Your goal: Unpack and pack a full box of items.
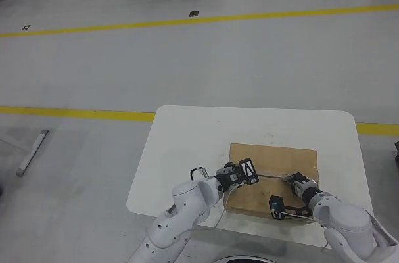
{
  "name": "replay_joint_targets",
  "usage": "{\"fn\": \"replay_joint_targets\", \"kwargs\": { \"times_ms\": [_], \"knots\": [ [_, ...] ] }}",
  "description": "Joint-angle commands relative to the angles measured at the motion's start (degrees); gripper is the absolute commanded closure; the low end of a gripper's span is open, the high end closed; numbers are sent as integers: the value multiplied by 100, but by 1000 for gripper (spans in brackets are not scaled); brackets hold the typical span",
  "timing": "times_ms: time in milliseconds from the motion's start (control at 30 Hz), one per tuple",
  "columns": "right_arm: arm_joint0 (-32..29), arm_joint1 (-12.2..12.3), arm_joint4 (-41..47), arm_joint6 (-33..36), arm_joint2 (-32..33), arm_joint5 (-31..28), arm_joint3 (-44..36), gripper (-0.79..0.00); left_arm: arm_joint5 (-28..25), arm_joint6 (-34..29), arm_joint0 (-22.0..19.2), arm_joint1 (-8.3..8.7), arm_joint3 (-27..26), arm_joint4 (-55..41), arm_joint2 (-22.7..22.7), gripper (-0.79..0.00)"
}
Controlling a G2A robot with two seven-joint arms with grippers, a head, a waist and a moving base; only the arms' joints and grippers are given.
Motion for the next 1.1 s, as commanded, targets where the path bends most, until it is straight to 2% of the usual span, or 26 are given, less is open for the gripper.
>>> {"fn": "replay_joint_targets", "kwargs": {
  "times_ms": [0, 933, 1000, 1033, 1067],
  "knots": [
    [-1, 1, -7, -7, -7, -7, 9, 0, -8, 20, -12, -5, 74, 5, 13, 0],
    [-31, 13, 16, -7, 53, 21, 30, 0, 16, -106, -307, -141, 673, 1, 214, 0],
    [-61, 15, 36, 3, 98, 46, -3, -58, 11, -114, -313, -145, 677, -5, 208, 0],
    [-77, 17, 43, 3, 119, 49, -19, -114, 7, -115, -316, -146, 678, -6, 206, 0],
    [-91, 20, 36, 9, 140, 52, -40, -126, 8, -117, -318, -148, 682, -5, 201, 0]
  ]
}}
